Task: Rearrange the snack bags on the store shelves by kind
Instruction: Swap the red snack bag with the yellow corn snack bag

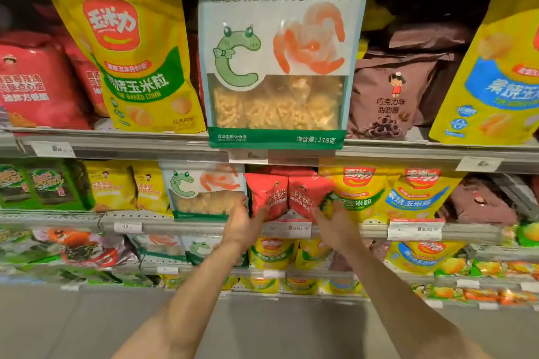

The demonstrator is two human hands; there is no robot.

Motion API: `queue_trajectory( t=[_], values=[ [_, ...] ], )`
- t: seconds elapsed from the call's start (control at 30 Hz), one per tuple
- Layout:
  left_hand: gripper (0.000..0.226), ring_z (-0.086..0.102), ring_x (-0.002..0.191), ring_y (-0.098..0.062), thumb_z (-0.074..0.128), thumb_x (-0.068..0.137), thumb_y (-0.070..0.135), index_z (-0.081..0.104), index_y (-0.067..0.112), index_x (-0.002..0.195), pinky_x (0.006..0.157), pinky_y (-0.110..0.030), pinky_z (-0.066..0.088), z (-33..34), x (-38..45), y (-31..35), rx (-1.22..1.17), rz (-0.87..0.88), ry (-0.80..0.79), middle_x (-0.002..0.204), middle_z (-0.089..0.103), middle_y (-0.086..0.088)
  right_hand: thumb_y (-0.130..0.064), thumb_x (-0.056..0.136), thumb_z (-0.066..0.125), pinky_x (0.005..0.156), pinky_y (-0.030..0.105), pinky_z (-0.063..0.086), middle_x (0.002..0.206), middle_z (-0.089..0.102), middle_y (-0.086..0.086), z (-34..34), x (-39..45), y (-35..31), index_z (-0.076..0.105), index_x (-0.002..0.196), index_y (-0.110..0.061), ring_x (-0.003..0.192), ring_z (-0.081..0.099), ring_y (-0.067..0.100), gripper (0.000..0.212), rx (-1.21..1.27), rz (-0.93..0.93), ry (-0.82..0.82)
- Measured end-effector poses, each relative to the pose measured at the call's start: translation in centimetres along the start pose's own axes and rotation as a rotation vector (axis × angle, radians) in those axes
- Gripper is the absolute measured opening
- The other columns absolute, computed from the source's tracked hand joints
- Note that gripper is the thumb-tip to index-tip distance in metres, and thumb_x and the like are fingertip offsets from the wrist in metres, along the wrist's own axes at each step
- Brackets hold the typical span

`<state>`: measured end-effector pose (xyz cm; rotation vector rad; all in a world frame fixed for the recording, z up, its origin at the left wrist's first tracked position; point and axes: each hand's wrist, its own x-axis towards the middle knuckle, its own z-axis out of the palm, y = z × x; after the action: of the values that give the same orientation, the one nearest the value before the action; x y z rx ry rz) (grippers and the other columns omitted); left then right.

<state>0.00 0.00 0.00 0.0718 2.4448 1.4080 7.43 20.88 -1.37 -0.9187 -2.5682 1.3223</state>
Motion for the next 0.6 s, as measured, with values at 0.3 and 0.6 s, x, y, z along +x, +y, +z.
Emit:
queue_trajectory(
  t=[0.3, 0.6],
  values=[
    [0.080, 0.062, 0.127, -0.022, 0.071, 0.073, 0.071, 0.049, 0.032, 0.139, 0.113, -0.049, 0.047, 3.5, 5.0, -1.6, -0.043, -0.072, 0.086, 0.137, 0.066, 0.005, -0.048, 0.099, 0.056, 0.073, 0.029, 0.044, 0.106, 0.075, 0.009, 1.7, 4.8, 2.3, 0.062, 0.111, -0.013, 0.095, 0.071, 0.031, 0.038, -0.137, -0.059, -0.051],
    [0.053, 0.067, 0.108, -0.020, 0.071, 0.096, 0.040, 0.052, 0.017, 0.139, 0.098, -0.038, 0.054, 4.2, 5.1, 0.5, 0.010, -0.022, 0.210, 0.122, 0.071, 0.001, -0.044, 0.100, 0.057, 0.072, 0.030, 0.050, 0.101, 0.076, 0.005, 2.7, 6.3, 2.5, 0.066, 0.100, -0.013, 0.089, 0.071, 0.028, 0.032, -0.127, -0.108, 0.041]
  ],
)
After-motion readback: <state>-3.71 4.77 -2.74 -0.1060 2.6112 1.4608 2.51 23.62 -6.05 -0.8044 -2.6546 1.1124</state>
